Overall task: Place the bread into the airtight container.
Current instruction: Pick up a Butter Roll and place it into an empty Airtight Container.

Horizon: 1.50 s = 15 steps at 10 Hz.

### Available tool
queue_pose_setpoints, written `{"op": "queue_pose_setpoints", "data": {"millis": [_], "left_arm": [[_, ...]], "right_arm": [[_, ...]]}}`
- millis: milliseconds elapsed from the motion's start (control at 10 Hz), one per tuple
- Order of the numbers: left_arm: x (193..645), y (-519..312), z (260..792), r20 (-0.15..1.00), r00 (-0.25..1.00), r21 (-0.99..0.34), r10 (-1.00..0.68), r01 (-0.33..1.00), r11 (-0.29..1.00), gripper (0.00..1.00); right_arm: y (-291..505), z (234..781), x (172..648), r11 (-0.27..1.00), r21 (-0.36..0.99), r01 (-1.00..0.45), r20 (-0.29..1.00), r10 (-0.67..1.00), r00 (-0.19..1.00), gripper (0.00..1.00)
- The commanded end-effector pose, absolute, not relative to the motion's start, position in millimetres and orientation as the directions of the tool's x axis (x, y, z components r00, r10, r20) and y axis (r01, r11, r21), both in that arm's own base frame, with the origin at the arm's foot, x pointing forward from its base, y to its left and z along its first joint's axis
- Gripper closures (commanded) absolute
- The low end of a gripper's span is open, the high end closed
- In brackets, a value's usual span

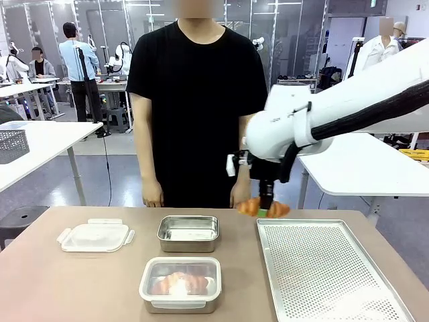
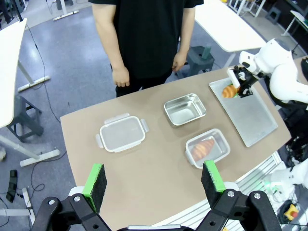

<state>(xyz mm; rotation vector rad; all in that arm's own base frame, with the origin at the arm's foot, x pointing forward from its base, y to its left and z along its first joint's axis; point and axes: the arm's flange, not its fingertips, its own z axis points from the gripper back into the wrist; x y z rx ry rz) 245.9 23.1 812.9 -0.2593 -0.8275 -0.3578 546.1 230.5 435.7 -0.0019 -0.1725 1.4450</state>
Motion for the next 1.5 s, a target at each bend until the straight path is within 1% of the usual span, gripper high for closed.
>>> {"op": "queue_pose_setpoints", "data": {"millis": [0,200,300,400,800,1000,1400], "left_arm": [[246,23,814,0.756,0.620,-0.090,-0.210,0.416,0.905,0.00],[246,23,814,0.756,0.620,-0.090,-0.210,0.416,0.905,0.00],[246,23,814,0.756,0.620,-0.090,-0.210,0.416,0.905,0.00],[246,23,814,0.756,0.620,-0.090,-0.210,0.416,0.905,0.00],[246,23,814,0.756,0.620,-0.090,-0.210,0.416,0.905,0.00],[246,23,814,0.756,0.620,-0.090,-0.210,0.416,0.905,0.00],[246,23,814,0.756,0.620,-0.090,-0.210,0.416,0.905,0.00]], "right_arm": [[270,436,556,0.134,-0.110,-0.985,0.131,0.984,0.120,0.46],[323,441,557,0.146,-0.133,-0.980,0.152,0.980,0.125,0.46],[341,435,559,0.133,-0.121,-0.984,0.157,0.981,0.114,0.46],[362,427,564,0.127,-0.104,-0.986,0.149,0.983,0.111,0.46],[433,400,569,0.106,-0.105,-0.989,0.106,0.990,0.095,0.46],[452,387,576,0.111,-0.113,-0.987,0.118,0.988,0.097,0.46],[451,365,594,0.129,-0.063,-0.990,0.094,0.988,0.123,0.46]]}}
